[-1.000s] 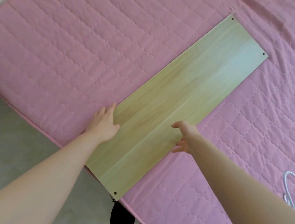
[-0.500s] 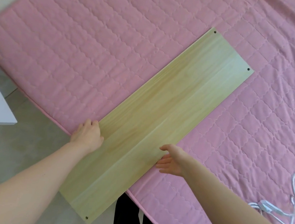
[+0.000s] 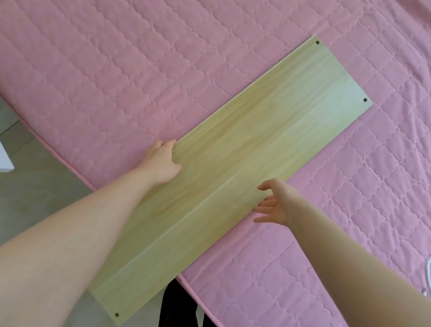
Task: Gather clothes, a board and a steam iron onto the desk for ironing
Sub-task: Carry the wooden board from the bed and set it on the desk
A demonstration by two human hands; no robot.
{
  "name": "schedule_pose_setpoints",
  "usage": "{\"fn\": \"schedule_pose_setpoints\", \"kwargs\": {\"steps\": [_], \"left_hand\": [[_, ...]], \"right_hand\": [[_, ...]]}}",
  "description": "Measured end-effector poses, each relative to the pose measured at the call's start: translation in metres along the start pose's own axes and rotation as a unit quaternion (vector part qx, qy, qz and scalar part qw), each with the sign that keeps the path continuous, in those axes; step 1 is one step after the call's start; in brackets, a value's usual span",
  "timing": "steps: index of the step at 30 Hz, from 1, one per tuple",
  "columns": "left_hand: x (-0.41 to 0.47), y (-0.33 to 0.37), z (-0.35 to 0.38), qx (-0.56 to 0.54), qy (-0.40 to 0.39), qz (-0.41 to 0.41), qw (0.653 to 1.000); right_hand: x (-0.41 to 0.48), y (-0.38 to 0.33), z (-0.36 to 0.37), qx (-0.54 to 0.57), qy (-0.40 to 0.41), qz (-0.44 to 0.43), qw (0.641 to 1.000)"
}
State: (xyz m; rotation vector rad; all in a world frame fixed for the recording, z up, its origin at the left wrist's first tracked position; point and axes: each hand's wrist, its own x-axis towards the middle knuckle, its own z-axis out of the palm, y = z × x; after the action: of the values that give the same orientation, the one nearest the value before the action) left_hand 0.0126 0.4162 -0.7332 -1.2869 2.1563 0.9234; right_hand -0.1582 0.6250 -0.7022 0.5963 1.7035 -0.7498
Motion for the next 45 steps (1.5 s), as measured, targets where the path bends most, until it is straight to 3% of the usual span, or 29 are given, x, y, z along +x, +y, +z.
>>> {"fn": "schedule_pose_setpoints", "kwargs": {"steps": [16,19,22,25,28,33,36,39,45], "left_hand": [[-0.019,-0.065,-0.019,0.037,0.020,-0.036,0.998],[-0.028,-0.067,-0.026,0.031,0.027,-0.025,0.999],[-0.043,-0.061,-0.032,0.023,0.053,-0.009,0.998],[-0.065,-0.053,-0.034,0.006,0.090,0.001,0.996],[-0.093,-0.044,-0.031,0.004,0.113,0.015,0.994],[-0.136,-0.025,-0.023,-0.001,0.164,0.041,0.986],[-0.159,-0.014,-0.016,0.004,0.199,0.059,0.978],[-0.181,-0.007,-0.007,0.009,0.230,0.070,0.971],[-0.219,0.009,0.010,0.072,0.268,0.094,0.956]], "right_hand": [[-0.023,0.066,0.057,0.066,-0.056,0.044,0.995],[-0.027,0.064,0.053,-0.002,-0.054,0.024,0.998],[-0.039,0.055,0.049,-0.199,-0.015,-0.084,0.976],[-0.054,0.043,0.048,-0.353,-0.001,-0.231,0.907],[-0.072,0.028,0.050,-0.434,0.009,-0.396,0.809],[-0.102,0.007,0.058,-0.540,0.056,-0.588,0.600],[-0.115,-0.002,0.059,-0.600,0.072,-0.631,0.485],[-0.120,-0.005,0.058,-0.665,0.065,-0.629,0.397],[-0.126,0.000,0.046,-0.687,0.125,-0.646,0.307]]}}
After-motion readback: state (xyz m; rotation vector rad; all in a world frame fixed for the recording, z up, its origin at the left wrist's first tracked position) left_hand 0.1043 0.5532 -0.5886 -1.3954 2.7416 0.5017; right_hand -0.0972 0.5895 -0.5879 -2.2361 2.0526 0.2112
